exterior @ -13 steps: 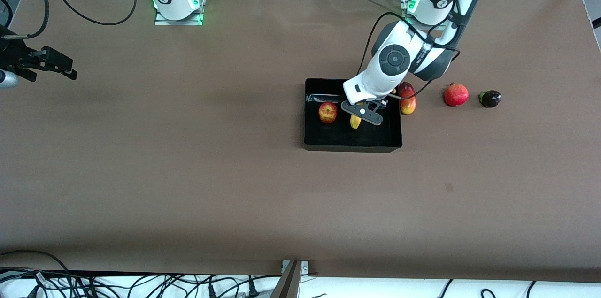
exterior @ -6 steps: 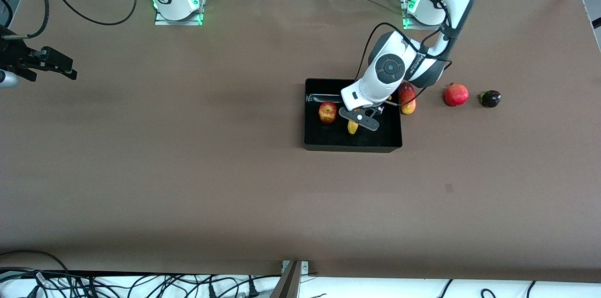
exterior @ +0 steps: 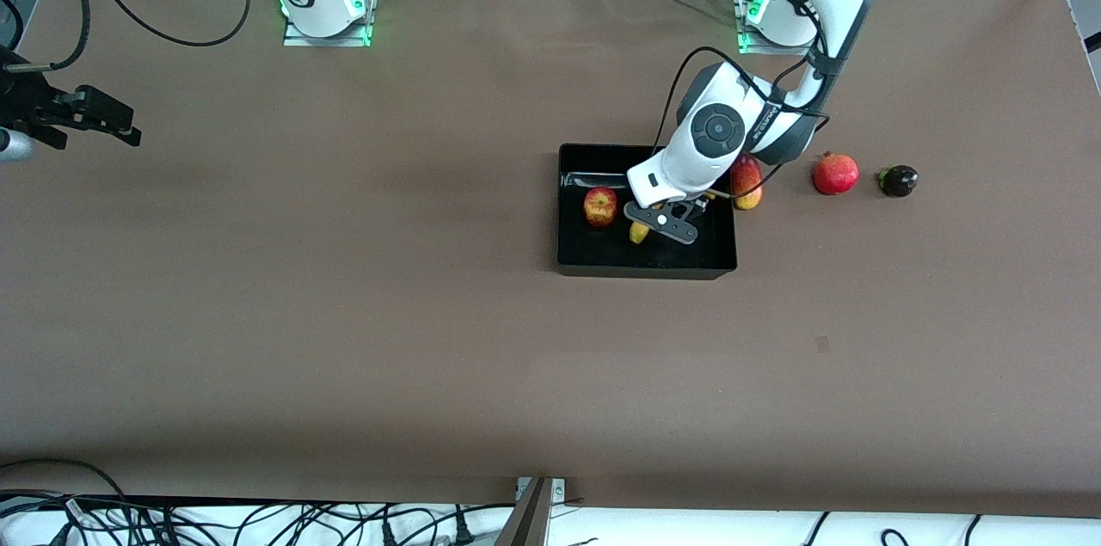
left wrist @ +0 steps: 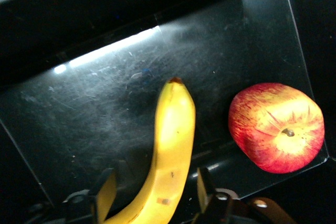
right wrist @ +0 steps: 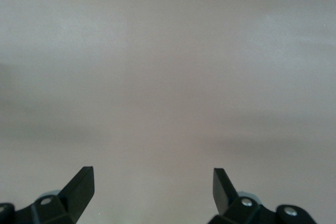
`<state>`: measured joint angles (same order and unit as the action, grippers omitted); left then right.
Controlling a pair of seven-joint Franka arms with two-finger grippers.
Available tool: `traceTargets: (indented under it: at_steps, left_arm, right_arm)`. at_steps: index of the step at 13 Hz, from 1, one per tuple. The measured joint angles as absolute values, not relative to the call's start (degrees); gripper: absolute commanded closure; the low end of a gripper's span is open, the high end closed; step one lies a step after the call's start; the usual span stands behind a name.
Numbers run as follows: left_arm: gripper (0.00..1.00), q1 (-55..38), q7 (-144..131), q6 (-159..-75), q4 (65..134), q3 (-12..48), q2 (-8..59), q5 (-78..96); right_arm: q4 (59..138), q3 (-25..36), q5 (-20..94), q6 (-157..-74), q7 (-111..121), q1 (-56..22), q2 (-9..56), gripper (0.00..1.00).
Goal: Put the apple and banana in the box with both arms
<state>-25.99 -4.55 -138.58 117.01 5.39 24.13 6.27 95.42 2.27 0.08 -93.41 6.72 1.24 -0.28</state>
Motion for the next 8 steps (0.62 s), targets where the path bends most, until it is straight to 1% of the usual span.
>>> traceTargets:
  at_steps: [2,4,6,8]
  left_arm:
    - [0.00,-25.55,-4.59,-137.93,116.72,5.31,23.34,6.27]
    - [0.00,-24.68,-4.61,-133.88,115.77,5.18,20.26,6.27]
    - [0.00,-21.71,-4.59,-127.13,114.16,4.89,14.65,6.27]
    - [0.00,-18.85,-3.81,-121.64,113.53,1.93,8.22,6.27]
  right_arm:
    - [95.42,2.25,0.08,-93.41,6.72,1.23,-0.28,0.00]
    - [95.41,2.24,0.09,-93.41,6.72,1.22,-0.28,0.00]
    - [95.39,2.23,0.09,-93.41,6.72,1.21,-0.28,0.00]
    - [95.36,2.19,0.09,-93.41,6.72,1.19,-0.29,0.00]
